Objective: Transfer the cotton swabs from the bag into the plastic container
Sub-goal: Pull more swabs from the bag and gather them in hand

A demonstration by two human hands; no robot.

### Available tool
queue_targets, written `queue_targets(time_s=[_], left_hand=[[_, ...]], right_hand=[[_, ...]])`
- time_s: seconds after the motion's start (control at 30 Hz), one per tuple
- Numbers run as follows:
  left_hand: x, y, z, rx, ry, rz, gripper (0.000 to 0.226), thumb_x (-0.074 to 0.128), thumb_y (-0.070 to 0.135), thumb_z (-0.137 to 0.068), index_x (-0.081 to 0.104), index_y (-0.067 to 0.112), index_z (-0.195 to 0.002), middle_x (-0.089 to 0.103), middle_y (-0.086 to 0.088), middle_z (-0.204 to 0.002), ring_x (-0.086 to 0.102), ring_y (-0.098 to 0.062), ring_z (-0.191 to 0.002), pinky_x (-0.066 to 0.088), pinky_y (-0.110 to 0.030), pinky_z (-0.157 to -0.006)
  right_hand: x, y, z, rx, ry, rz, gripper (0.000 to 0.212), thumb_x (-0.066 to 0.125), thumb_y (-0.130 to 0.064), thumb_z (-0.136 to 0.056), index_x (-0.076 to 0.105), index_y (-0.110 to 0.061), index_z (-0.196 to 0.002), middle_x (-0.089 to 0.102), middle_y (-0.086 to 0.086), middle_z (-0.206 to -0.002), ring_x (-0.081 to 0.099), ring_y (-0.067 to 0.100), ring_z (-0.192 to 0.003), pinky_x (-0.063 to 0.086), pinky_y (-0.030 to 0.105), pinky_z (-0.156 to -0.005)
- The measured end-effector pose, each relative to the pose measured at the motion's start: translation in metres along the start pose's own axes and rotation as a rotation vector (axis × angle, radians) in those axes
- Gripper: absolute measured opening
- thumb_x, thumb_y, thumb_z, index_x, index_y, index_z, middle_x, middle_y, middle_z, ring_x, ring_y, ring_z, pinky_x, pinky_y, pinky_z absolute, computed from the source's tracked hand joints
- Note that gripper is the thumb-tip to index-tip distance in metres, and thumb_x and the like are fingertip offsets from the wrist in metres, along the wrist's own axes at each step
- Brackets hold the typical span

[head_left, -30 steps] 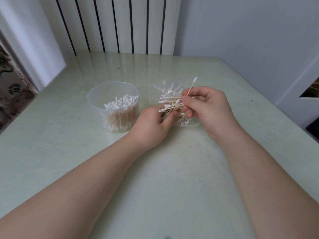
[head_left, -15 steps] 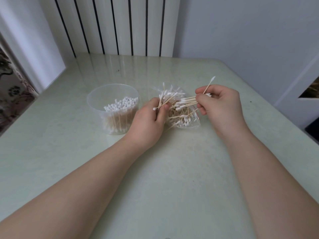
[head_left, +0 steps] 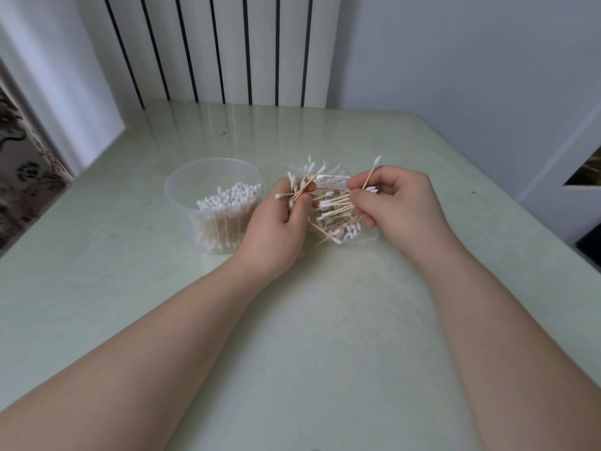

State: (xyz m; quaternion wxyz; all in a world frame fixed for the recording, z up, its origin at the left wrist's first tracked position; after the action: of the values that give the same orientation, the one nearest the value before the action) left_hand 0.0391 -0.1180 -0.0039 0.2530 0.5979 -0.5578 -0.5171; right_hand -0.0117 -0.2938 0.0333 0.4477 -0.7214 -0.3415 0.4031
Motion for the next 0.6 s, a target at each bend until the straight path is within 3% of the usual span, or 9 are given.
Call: queue_targets(time_s=[0.17,0.27,0.37,0.47,0.6], left_hand=[[0.003,0.002,0.002,-0.015,-0.029,0.070,0.017,0.046,0.021,-0.107,0.061,0.022,-0.114,0.058,0.004,-0.068,0.050,-0.007,-0.054,0.041,-0.019,-0.055],[0.009,0.004,0.003,-0.066,-0.090,0.145,0.018,0.043,0.020,-0.108,0.061,0.022,-0.113,0.067,-0.014,-0.086,0.057,-0.013,-0.066,0.045,-0.019,-0.060],[0.019,0.000,0.005,-0.169,-0.199,0.335,0.020,0.042,0.018,-0.109,0.060,0.014,-0.114,0.067,-0.006,-0.090,0.063,-0.010,-0.068,0.057,-0.025,-0.068],[0.021,0.003,0.003,-0.034,-0.234,0.131,0.021,0.045,0.020,-0.107,0.062,0.015,-0.118,0.067,0.005,-0.078,0.064,-0.010,-0.069,0.059,-0.039,-0.076],[0.015,0.005,0.001,0.024,-0.186,0.061,0.014,0.047,0.012,-0.105,0.060,0.017,-0.104,0.057,0.013,-0.061,0.052,0.001,-0.054,0.043,-0.015,-0.057]], right_hand=[[0.016,-0.001,0.004,-0.016,-0.103,-0.031,0.017,0.067,0.007,-0.084,0.071,-0.010,-0.082,0.065,-0.006,-0.058,0.052,0.014,-0.044,0.046,0.022,-0.051],[0.017,0.000,0.004,-0.030,-0.075,-0.026,0.014,0.071,0.003,-0.085,0.071,-0.011,-0.084,0.069,-0.009,-0.066,0.057,0.016,-0.047,0.050,0.025,-0.054],[0.019,0.003,0.005,-0.052,-0.046,0.022,0.019,0.075,-0.004,-0.084,0.072,-0.022,-0.080,0.073,-0.006,-0.075,0.065,0.016,-0.052,0.054,0.028,-0.058],[0.022,0.006,0.006,-0.027,-0.031,0.037,0.013,0.076,-0.008,-0.084,0.073,-0.021,-0.082,0.076,-0.002,-0.075,0.072,0.015,-0.060,0.059,0.031,-0.067],[0.017,0.009,0.003,0.006,0.040,-0.014,0.010,0.071,-0.013,-0.090,0.074,-0.018,-0.081,0.076,-0.007,-0.079,0.074,0.017,-0.064,0.062,0.040,-0.075]])
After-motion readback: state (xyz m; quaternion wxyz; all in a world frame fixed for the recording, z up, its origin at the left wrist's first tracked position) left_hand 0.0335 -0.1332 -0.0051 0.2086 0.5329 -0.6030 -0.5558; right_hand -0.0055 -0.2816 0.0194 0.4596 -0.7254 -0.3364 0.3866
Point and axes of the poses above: each hand's wrist, its own z-axis away from the middle knuckle, its own x-axis out of the palm, y = z × x, the point moved 8 cm from there along -z, towards the middle knuckle
